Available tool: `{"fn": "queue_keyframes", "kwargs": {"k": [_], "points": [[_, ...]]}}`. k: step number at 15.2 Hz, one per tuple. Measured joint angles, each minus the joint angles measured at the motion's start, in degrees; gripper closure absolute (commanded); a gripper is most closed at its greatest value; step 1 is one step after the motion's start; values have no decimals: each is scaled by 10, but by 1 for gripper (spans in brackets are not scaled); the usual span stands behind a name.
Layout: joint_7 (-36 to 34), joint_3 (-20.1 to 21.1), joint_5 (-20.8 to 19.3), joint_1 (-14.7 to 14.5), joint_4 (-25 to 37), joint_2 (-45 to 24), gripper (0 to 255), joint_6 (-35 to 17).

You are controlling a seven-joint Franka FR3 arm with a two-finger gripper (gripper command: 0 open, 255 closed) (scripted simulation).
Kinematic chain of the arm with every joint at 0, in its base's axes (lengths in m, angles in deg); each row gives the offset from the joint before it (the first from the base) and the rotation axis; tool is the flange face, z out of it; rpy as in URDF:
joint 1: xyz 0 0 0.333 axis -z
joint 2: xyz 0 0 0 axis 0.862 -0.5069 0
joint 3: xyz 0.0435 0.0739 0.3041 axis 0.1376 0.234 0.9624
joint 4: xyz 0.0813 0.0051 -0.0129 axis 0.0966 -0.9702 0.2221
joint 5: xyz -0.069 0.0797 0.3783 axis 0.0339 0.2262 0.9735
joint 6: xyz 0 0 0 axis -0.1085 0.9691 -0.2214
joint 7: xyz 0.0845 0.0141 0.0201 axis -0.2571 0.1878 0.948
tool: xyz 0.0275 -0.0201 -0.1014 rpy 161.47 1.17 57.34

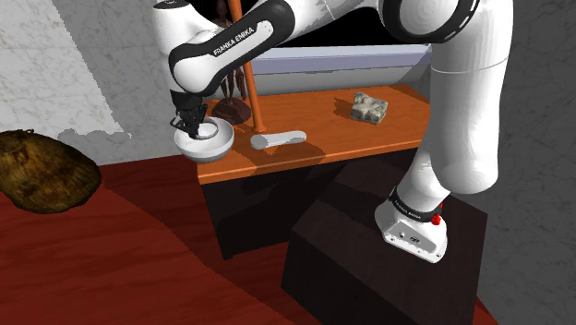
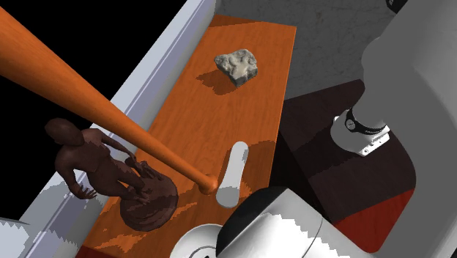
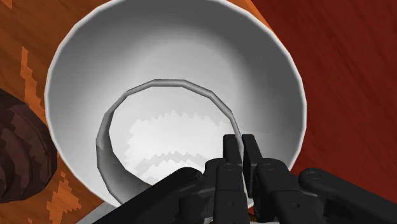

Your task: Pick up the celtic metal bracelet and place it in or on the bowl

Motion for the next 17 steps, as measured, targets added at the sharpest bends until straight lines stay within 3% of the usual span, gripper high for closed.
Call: {"fn": "queue_keyframes", "kwargs": {"k": [6,10,17], "points": [[0,0,0,0,0,0,0,0],[2,3,5,0,16,29,0,44],[4,3,6,2,18,38,0,56]]}}
